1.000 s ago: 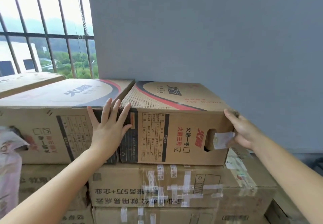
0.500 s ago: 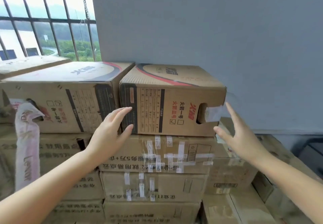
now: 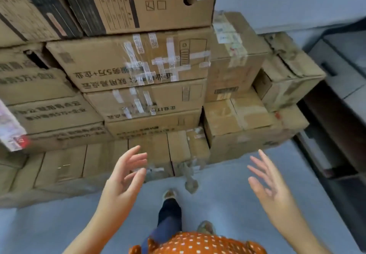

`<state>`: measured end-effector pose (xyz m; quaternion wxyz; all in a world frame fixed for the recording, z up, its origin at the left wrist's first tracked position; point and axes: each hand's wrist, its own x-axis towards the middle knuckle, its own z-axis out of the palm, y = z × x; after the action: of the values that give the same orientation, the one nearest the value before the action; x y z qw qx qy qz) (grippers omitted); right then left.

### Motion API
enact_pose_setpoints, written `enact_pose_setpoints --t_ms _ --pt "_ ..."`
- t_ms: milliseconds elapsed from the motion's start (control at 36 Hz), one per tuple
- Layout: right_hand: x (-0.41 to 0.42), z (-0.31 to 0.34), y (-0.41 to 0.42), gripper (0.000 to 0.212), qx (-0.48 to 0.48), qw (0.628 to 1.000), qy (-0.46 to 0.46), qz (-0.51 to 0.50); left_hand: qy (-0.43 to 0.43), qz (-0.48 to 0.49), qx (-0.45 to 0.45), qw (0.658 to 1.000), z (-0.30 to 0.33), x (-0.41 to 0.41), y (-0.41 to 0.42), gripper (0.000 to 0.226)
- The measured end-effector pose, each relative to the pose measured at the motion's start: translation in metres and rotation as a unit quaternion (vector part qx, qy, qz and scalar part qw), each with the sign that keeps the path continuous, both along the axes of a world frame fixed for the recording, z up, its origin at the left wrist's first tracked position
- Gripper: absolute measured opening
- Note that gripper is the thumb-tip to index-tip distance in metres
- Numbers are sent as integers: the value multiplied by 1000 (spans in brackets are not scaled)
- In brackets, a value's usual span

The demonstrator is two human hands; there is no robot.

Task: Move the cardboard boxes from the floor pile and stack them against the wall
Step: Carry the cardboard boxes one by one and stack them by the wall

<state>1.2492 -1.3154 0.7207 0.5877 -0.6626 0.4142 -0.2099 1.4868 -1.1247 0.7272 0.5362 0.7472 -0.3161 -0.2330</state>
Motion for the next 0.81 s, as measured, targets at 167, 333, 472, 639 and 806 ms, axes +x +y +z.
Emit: enact_pose_setpoints --t_ms 167,333,472,639,806 --pt "-30 -27 60 88 47 988 -10 -147 72 -77 85 991 -16 -26 -6 46" --pt "-25 -18 105 86 37 962 -35 -267 83 -214 112 967 -14 -19 -34 47" --pt "-5 -22 155 74 22 902 -57 -426 53 -344 118 930 -7 6 -47 45" --pt "17 -32 232 67 24 821 -67 -566 45 -457 122 880 -11 14 -48 42" --pt "30 -21 309 52 34 717 -53 -694 62 -582 129 800 -9 -10 -40 37"
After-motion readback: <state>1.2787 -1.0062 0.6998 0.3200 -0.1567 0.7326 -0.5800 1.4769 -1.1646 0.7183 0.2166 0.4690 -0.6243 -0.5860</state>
